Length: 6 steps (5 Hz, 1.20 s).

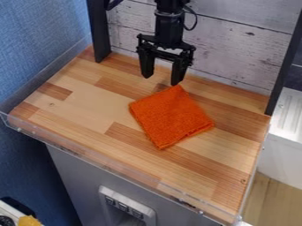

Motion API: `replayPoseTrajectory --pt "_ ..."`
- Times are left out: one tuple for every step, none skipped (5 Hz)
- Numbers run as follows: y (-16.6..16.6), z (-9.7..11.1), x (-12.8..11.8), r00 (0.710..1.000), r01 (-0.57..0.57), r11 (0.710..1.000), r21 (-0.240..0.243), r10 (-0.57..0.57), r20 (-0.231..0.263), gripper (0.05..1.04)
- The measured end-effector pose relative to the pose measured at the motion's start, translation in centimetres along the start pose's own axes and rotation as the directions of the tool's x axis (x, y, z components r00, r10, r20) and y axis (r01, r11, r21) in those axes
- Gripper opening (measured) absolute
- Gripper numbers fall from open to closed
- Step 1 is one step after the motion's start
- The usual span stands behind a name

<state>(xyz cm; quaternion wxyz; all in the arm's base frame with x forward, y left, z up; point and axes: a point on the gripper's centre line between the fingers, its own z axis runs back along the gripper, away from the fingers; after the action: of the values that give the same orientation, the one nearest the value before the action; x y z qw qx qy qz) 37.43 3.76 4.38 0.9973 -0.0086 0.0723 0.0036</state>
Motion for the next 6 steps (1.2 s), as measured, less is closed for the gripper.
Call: replayPoseTrajectory --pt "-0.1 -1.7 -1.2 1.0 0.003 1.0 -0.001 -0.003 -0.025 0.999" --pt "-1.1 -0.9 -2.2 0.999 0.01 1.0 0.007 -0.01 0.033 0.999" --pt "-2.3 -1.0 -2.8 0.994 0.028 0.999 0.017 -0.03 0.104 0.997" --pt "-3.4 -0.6 -3.3 0.985 0.033 0.999 0.025 -0.037 0.169 0.997" --pt "-4.4 -0.6 -3.8 0.977 0.046 0.998 0.032 -0.052 0.207 0.997" --pt "-5.0 -0.3 -4.3 0.973 0.057 0.998 0.037 -0.064 0.223 0.952"
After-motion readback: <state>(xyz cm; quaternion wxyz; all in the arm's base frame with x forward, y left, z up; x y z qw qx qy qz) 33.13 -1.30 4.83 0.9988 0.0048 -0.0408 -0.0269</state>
